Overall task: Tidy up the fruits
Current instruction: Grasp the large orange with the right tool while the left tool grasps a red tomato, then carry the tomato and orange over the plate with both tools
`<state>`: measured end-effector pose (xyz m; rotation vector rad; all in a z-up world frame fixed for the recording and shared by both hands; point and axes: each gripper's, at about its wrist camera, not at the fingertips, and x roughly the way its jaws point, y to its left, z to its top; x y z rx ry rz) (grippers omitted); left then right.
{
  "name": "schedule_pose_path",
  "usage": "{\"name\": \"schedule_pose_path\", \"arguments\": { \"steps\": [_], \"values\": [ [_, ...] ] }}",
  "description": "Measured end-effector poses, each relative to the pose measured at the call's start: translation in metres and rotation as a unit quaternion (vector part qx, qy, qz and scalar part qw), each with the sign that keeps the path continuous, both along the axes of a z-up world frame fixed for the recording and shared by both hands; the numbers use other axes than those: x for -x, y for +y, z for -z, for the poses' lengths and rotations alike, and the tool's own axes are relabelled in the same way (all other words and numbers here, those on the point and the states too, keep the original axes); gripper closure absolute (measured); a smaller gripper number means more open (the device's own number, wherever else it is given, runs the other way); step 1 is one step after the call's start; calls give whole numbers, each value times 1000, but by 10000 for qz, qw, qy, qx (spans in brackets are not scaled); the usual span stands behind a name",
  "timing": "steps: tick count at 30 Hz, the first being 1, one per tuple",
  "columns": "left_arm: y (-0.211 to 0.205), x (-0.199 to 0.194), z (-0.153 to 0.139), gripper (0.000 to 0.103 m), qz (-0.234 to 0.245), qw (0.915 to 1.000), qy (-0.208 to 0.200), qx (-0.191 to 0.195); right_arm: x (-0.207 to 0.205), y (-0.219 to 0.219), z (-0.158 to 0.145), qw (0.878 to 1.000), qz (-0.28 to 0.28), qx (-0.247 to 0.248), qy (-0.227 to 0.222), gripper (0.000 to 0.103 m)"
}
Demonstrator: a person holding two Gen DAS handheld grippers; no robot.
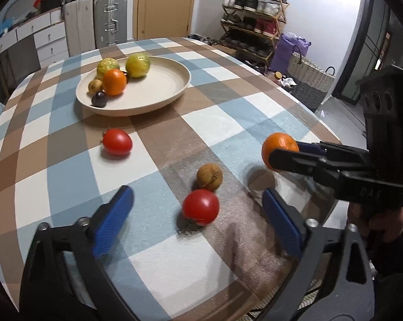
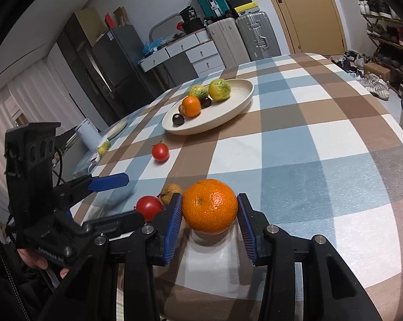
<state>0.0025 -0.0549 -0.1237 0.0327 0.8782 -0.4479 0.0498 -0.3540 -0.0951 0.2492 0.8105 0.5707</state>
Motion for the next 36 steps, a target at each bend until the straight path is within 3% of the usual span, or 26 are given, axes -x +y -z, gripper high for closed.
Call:
{"name": "schedule_pose_path", "arguments": {
  "steps": [5, 7, 9, 12, 25, 31, 36],
  "values": [
    [0, -1, 2, 31, 48, 9999, 129, 28, 1, -4, 0, 10000, 60, -27, 9, 61],
    [-1, 0, 2, 43, 111, 9998, 153, 34, 1, -4, 0, 10000, 65, -49, 31, 61],
    [-3, -1, 6, 62, 224, 9994, 267, 13, 1, -4, 1, 10000, 60, -51, 60, 61],
    [-3, -1, 9, 76, 294, 9990, 346, 53, 1, -3, 1, 10000, 59, -45, 67, 61],
    [11, -2, 2, 77, 249, 9985, 382, 308, -2, 2, 3, 9999, 42, -14, 138, 61],
    [37, -14, -31, 77, 59, 9984, -12, 557, -11, 5, -3, 10000, -47, -33, 58, 61],
    [50, -38, -49, 77, -134, 9982, -257, 527, -31, 5, -10, 9997, -74, -224, 40, 61]
  ]
}}
